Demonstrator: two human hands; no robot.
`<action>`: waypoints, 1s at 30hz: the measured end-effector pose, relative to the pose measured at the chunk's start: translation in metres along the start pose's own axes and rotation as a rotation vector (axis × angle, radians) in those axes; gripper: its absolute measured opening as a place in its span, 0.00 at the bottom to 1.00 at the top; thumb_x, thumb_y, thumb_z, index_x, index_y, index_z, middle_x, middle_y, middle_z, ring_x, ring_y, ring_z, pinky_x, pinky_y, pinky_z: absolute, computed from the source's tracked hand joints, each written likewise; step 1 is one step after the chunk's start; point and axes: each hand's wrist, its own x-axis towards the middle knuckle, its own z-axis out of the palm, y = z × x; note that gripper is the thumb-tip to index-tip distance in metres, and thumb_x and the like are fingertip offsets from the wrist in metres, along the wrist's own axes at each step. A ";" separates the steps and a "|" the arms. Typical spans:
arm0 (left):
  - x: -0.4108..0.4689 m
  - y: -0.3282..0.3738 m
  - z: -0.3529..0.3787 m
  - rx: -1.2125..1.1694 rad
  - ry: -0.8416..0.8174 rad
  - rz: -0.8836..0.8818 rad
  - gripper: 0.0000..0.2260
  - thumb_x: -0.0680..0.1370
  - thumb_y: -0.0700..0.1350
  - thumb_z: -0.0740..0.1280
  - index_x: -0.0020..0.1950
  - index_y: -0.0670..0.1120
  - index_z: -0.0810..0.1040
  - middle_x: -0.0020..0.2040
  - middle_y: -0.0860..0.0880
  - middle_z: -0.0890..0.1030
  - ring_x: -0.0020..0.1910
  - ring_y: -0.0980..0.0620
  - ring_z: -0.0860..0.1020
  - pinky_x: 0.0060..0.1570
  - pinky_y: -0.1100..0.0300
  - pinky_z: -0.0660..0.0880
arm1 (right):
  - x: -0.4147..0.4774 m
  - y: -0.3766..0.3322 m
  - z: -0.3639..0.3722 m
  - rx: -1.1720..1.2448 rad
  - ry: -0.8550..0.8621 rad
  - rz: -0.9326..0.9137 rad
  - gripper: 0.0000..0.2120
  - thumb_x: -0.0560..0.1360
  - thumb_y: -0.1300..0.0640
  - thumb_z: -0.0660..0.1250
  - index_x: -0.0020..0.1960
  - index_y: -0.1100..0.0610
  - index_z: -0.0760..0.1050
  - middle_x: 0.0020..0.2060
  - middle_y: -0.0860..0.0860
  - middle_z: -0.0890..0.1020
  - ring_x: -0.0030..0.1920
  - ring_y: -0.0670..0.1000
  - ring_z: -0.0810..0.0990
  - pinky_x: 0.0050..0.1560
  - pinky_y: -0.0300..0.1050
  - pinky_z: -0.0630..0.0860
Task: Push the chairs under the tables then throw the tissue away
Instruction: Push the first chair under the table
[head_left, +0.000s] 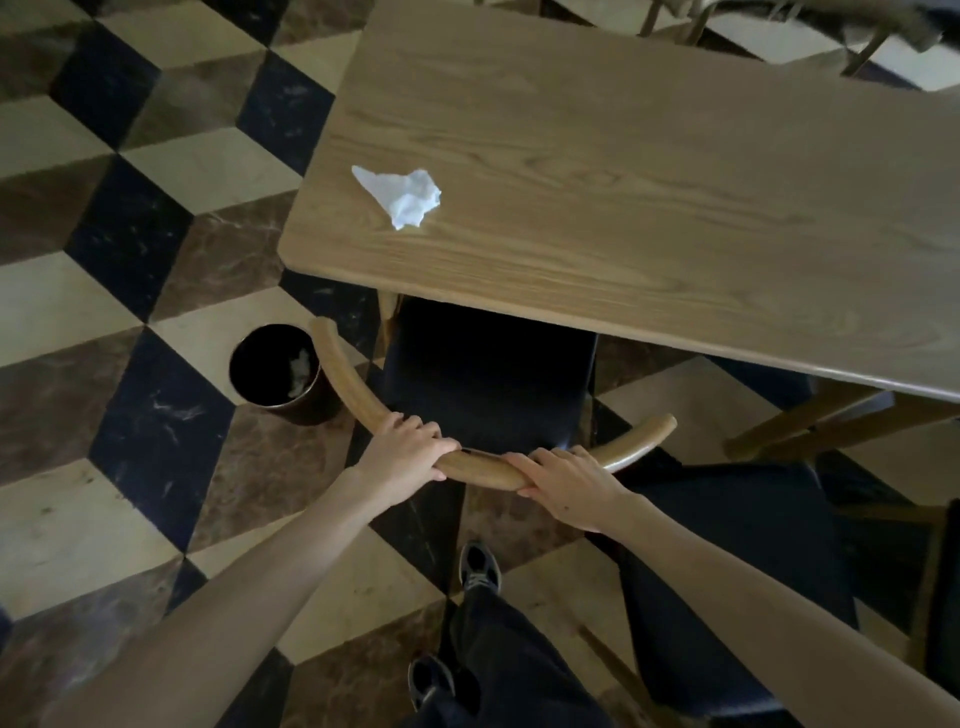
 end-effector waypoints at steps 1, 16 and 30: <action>0.008 -0.003 -0.004 -0.007 0.007 -0.005 0.21 0.77 0.51 0.65 0.70 0.51 0.69 0.64 0.49 0.76 0.63 0.47 0.73 0.66 0.48 0.64 | 0.006 0.007 -0.005 -0.003 0.009 -0.003 0.24 0.81 0.46 0.52 0.74 0.49 0.51 0.63 0.55 0.73 0.59 0.58 0.74 0.60 0.58 0.69; 0.017 0.001 -0.010 0.008 0.065 -0.040 0.21 0.77 0.51 0.66 0.69 0.50 0.69 0.66 0.49 0.75 0.65 0.47 0.72 0.69 0.47 0.60 | 0.015 0.023 -0.012 0.020 0.050 -0.004 0.24 0.80 0.47 0.55 0.73 0.48 0.53 0.62 0.54 0.75 0.60 0.56 0.74 0.61 0.55 0.69; -0.072 0.136 -0.005 -0.068 0.153 -0.081 0.29 0.76 0.54 0.66 0.74 0.47 0.61 0.73 0.44 0.66 0.71 0.43 0.65 0.68 0.45 0.63 | -0.134 -0.007 0.003 0.093 0.262 0.140 0.30 0.75 0.39 0.62 0.72 0.53 0.63 0.67 0.56 0.72 0.66 0.59 0.70 0.65 0.57 0.68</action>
